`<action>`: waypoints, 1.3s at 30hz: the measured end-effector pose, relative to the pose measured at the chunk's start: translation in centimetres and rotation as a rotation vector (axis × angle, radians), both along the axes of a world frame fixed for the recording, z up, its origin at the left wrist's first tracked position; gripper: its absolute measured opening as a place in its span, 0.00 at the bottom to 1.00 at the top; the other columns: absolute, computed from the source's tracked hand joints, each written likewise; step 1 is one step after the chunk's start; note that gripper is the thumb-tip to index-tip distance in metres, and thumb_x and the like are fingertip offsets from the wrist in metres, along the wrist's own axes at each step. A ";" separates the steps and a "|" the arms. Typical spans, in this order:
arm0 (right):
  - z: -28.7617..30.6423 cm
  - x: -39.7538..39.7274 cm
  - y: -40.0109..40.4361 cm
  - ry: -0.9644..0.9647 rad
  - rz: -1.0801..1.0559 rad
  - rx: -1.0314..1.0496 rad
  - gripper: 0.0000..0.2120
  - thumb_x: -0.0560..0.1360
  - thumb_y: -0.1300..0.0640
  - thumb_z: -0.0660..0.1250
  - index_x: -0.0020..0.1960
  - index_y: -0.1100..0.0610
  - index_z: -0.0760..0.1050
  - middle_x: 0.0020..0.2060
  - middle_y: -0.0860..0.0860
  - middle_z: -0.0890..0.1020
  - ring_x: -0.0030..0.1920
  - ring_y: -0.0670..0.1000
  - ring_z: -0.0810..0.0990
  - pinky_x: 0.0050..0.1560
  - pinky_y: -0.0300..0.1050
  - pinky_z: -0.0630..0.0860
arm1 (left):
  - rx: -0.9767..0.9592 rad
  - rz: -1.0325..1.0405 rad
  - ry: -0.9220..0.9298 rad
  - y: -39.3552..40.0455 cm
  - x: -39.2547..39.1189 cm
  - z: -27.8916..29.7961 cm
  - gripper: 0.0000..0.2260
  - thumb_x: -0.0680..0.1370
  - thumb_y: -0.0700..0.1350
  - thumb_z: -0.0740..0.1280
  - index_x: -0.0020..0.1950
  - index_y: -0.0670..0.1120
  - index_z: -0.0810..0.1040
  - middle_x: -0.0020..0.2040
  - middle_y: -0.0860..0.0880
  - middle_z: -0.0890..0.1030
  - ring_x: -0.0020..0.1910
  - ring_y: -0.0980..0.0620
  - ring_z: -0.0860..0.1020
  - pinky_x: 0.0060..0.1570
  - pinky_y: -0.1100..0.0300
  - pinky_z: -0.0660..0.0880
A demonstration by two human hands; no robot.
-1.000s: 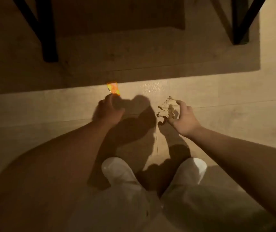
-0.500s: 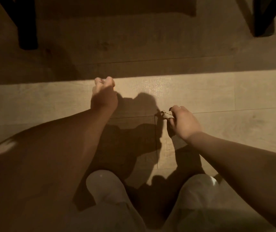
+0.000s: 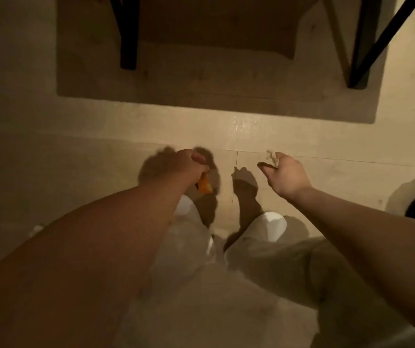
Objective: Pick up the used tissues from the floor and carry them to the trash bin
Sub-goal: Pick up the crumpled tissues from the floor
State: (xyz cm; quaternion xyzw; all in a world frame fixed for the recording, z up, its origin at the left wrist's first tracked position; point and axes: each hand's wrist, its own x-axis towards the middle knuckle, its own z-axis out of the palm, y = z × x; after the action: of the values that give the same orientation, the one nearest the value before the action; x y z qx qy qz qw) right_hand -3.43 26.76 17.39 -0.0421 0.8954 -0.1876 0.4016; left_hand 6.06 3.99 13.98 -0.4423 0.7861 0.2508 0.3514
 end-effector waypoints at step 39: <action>32.5 43.6 -26.7 -0.513 0.526 0.097 0.09 0.77 0.53 0.71 0.49 0.58 0.74 0.37 0.55 0.78 0.27 0.50 0.72 0.27 0.39 0.72 | 0.790 2.106 1.018 -6.1 58.8 34.1 0.15 0.80 0.31 0.62 0.66 0.43 0.70 0.51 0.40 0.81 0.39 0.48 0.86 0.38 0.53 0.83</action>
State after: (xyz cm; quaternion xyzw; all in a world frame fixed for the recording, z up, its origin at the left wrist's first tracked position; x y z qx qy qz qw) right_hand 40.20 0.08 49.90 -0.2032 0.7320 -0.0397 0.6491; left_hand 64.88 -2.14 48.10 -0.5752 -0.0357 0.7753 -0.2584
